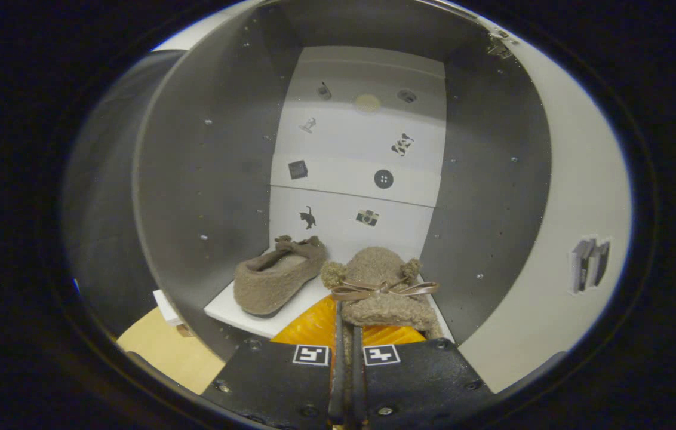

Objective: Open the shoe cabinet door, grab the shoes and put them into the shoe cabinet, then close the shoe cabinet door.

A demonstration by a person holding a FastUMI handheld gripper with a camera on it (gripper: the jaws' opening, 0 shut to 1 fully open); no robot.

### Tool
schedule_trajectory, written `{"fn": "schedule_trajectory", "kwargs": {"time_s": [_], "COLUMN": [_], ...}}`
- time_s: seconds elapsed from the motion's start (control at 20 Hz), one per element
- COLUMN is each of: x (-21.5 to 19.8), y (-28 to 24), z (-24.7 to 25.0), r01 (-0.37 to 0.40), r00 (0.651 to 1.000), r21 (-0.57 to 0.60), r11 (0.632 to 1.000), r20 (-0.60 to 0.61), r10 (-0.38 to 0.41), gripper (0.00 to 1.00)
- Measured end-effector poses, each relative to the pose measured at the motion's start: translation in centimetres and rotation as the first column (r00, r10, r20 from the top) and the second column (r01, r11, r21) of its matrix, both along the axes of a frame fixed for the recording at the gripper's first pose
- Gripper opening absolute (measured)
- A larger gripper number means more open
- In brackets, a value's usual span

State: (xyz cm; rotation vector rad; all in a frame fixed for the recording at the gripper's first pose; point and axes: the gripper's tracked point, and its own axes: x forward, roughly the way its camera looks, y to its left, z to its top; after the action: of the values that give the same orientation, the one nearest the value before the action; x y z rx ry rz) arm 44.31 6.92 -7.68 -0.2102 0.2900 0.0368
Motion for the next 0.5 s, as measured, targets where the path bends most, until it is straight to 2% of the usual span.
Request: {"fn": "schedule_trajectory", "kwargs": {"time_s": [0.15, 0.3, 0.5], "x": [3.8, 7.4, 10.8], "y": [-0.6, -0.8, 1.2], "z": [-0.7, -0.8, -0.5], "r01": [0.018, 0.048, -0.005], "r00": [1.000, 0.999, 1.000], "r21": [-0.001, 0.051, 0.071], "r11": [1.000, 0.998, 0.997], "r20": [-0.009, -0.010, 0.008], "r10": [-0.018, -0.048, 0.004], "gripper": [0.08, 0.08, 0.10]}}
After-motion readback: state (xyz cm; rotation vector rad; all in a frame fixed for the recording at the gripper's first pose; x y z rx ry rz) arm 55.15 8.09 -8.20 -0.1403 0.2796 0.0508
